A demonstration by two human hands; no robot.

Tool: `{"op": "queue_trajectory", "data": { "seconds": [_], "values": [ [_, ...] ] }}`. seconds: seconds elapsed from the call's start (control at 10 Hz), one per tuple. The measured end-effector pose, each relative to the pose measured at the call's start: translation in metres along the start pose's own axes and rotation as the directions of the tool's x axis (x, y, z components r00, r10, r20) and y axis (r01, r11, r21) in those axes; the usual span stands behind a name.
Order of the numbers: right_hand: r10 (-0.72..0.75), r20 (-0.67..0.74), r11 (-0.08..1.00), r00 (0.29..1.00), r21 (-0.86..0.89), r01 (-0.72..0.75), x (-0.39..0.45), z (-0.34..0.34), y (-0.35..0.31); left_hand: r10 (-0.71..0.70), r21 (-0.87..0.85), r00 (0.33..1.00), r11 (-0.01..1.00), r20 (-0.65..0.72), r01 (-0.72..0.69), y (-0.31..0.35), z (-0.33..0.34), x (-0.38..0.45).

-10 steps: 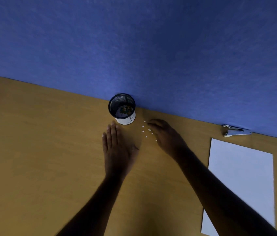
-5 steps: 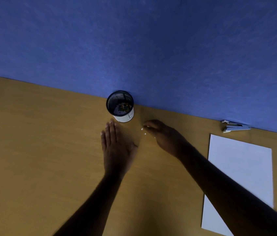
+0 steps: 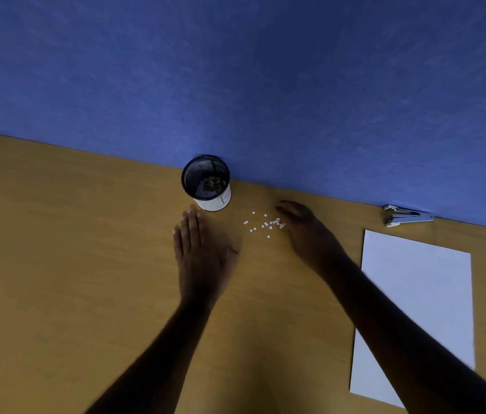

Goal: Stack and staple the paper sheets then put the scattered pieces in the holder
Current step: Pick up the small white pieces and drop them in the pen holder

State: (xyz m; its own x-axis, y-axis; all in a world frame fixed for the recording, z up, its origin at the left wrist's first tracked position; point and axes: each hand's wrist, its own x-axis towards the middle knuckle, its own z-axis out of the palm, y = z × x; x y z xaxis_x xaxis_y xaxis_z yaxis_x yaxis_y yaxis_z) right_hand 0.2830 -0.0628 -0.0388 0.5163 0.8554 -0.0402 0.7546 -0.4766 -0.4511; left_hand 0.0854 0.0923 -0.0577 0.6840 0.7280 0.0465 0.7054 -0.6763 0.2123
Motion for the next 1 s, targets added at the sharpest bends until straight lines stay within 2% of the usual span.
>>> {"op": "queue_trajectory", "data": {
  "seconds": [0.2,0.4,0.5,0.7,1.0],
  "values": [
    [-0.169,0.057,0.981,0.984,-0.084,0.174,-0.019,0.015,-0.031,0.013,0.005,1.0,1.0,0.005,-0.013,-0.002,0.002,0.0],
    [-0.268,-0.042,0.96,0.962,-0.092,0.264,-0.013,0.009,-0.037,0.015,0.008,1.0,1.0,-0.004,-0.015,-0.002,0.001,0.0],
    [-0.311,-0.013,0.947,0.95,-0.091,0.308,-0.009,0.006,-0.037,0.012,0.014,1.0,1.0,0.0,-0.012,-0.002,0.001,0.001],
    [-0.348,-0.012,0.933,0.937,-0.096,0.346,-0.004,0.003,-0.034,0.019,0.02,1.0,1.0,0.002,-0.019,-0.002,0.001,0.0],
    [-0.332,-0.005,0.934,0.943,-0.141,0.328,0.005,0.005,-0.03,0.016,0.005,1.0,1.0,0.002,-0.016,-0.002,0.0,0.0]
  ]
}}
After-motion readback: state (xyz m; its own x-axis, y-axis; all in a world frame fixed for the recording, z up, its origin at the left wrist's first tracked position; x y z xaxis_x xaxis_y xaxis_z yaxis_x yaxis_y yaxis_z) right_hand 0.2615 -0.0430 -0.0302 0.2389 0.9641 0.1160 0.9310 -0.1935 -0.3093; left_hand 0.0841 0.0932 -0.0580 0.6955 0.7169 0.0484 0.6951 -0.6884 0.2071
